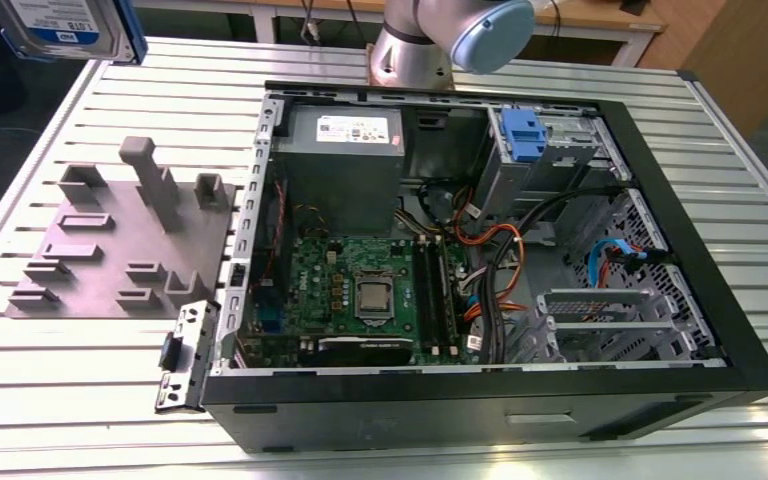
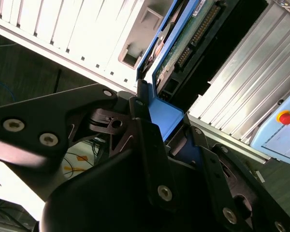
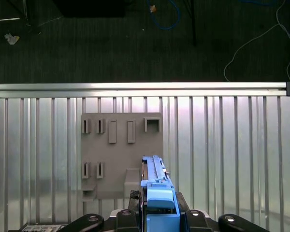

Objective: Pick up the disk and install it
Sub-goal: 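Pick up the disk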

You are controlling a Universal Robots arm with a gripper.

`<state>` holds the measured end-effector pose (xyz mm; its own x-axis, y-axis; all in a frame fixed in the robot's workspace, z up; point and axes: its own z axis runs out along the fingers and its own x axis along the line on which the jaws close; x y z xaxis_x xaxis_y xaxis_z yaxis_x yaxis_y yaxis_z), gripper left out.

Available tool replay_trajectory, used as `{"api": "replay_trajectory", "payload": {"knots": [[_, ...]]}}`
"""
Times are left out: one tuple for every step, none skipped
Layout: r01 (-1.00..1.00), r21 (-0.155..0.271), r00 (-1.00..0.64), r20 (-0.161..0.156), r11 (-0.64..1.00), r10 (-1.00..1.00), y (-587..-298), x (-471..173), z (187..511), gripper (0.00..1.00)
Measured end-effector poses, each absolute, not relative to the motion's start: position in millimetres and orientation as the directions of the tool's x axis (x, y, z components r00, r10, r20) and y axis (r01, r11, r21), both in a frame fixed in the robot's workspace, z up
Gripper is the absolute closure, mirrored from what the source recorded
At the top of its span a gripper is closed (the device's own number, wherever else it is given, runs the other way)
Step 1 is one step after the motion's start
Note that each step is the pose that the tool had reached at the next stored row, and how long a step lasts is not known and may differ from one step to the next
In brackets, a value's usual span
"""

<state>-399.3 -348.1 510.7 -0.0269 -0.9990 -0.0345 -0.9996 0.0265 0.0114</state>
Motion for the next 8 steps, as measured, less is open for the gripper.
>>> {"api": "replay_trajectory", "payload": {"knots": [[-1.000,0.011,-0.027,-0.035,0.027,-0.999,-348.1,-399.3,510.7,0.63],[-1.000,0.011,-0.027,-0.035,0.027,-0.999,-348.1,-399.3,510.7,0.63],[-1.000,0.011,-0.027,-0.035,0.027,-0.999,-348.1,-399.2,510.7,0.63],[-1.000,0.011,-0.027,-0.035,0.027,-0.999,-348.1,-399.2,510.7,0.63],[-1.000,0.011,-0.027,-0.035,0.027,-0.999,-348.1,-399.2,510.7,0.63],[-1.000,0.011,-0.027,-0.035,0.027,-0.999,-348.1,-399.2,510.7,0.63],[-1.000,0.011,-0.027,-0.035,0.027,-0.999,-348.1,-399.2,510.7,0.63],[-1.000,0.011,-0.027,-0.035,0.027,-0.999,-348.1,-399.2,510.7,0.63]]}}
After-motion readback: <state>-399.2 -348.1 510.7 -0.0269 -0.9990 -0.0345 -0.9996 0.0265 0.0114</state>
